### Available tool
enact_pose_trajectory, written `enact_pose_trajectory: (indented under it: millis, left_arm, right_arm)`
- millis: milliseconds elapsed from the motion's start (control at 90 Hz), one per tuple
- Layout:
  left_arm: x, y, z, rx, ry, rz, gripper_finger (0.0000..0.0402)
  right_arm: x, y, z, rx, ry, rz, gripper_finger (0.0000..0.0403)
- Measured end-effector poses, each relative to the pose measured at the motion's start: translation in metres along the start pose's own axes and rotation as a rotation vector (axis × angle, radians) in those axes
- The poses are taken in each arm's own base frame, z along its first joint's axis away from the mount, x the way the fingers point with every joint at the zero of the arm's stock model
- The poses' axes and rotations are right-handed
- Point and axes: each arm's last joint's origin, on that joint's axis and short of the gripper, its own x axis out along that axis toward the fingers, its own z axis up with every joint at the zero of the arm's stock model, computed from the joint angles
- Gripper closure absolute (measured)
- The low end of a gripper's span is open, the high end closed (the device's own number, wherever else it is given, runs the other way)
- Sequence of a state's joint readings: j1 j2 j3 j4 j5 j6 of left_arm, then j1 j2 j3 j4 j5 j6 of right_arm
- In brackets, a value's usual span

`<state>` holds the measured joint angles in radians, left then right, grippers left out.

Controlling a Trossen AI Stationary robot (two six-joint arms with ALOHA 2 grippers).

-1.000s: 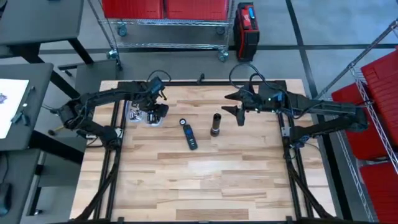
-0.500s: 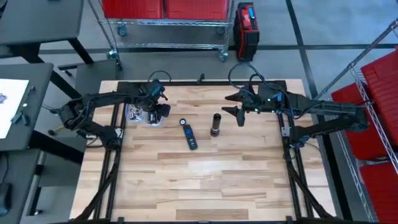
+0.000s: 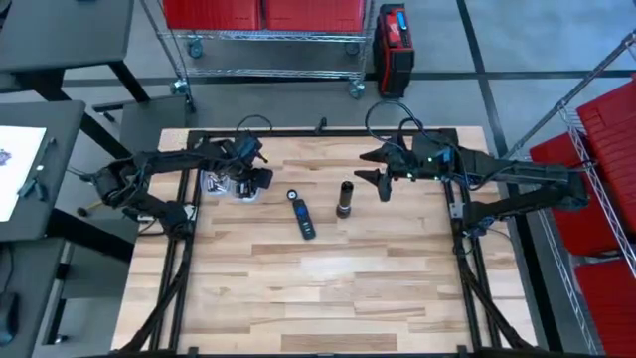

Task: Insert battery
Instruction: Insert the brown battery into the flashlight's battery compartment

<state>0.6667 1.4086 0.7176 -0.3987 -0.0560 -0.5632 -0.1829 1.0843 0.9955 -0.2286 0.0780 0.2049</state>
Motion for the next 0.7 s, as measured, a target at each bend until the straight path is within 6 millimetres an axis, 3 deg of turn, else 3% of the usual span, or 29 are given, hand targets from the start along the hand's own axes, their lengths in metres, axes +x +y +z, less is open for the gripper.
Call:
enact_pose_trajectory:
  millis: [300, 589, 700]
  left_arm:
    - [0.0066, 0.0049, -0.0085, -0.017, 0.004, 0.004, 0.0254]
    - [0.0061, 0.0042, -0.0073, 0.007, -0.011, 0.0, 0.0371]
    - [0.0051, 0.0042, -0.007, 0.017, -0.014, -0.002, 0.0376]
  right_arm:
    - [0.0, 0.0, 0.0, 0.0, 0.0, 0.0, 0.0165]
    - [0.0, 0.0, 0.0, -0.001, 0.0, 0.0, 0.0165]
    - [0.0, 0.0, 0.0, -0.001, 0.0, 0.0, 0.0165]
